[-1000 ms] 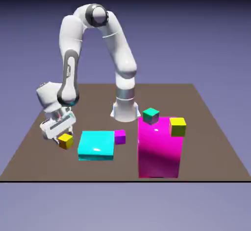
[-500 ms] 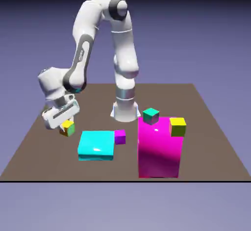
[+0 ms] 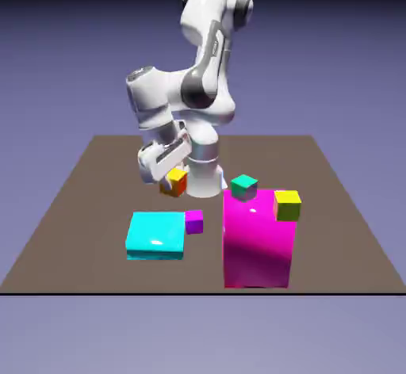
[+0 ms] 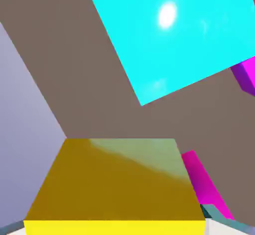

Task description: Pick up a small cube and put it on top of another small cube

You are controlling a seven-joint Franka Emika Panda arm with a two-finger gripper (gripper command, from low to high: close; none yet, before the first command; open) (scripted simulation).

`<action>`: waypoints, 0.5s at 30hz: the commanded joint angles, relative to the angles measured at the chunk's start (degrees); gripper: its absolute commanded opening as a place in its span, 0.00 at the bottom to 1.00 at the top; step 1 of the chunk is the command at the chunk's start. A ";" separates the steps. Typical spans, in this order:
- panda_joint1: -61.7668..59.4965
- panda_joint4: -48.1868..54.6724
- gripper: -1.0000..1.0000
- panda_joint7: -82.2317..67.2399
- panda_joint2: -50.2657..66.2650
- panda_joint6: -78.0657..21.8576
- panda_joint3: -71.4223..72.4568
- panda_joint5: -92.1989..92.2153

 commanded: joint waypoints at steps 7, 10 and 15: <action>14.12 0.28 0.00 9.82 -10.25 -6.81 -1.46 4.04; 14.66 -1.78 0.00 9.08 -7.55 -1.83 0.45 5.54; 15.40 -4.58 1.00 8.08 -3.87 4.95 3.06 7.57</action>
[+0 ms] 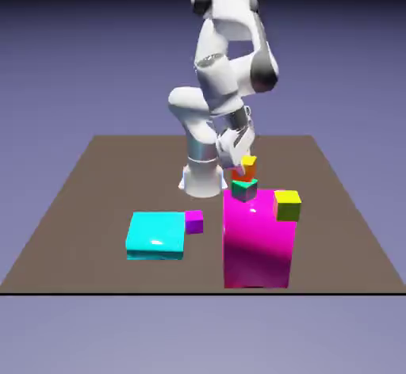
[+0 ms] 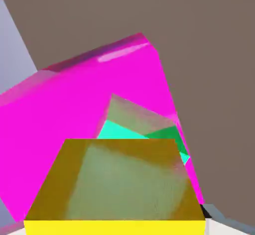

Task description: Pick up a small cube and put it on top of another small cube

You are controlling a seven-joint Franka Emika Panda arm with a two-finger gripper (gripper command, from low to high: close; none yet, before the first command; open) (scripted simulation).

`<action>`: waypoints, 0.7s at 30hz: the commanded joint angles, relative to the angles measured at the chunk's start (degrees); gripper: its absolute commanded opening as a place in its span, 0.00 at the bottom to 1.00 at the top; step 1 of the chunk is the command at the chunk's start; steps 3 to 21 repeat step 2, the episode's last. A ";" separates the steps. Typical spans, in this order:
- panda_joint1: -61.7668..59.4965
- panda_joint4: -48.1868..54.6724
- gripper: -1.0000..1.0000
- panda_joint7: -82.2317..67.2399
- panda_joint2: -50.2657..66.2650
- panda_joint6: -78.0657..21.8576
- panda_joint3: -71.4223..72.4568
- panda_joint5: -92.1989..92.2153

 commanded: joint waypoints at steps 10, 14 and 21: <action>-0.54 2.06 1.00 0.73 -2.70 -4.98 -1.91 -1.49; -0.54 2.06 1.00 0.73 -2.70 -4.98 -1.91 -1.49; -0.54 2.06 1.00 0.73 -2.70 -4.98 -1.91 -1.49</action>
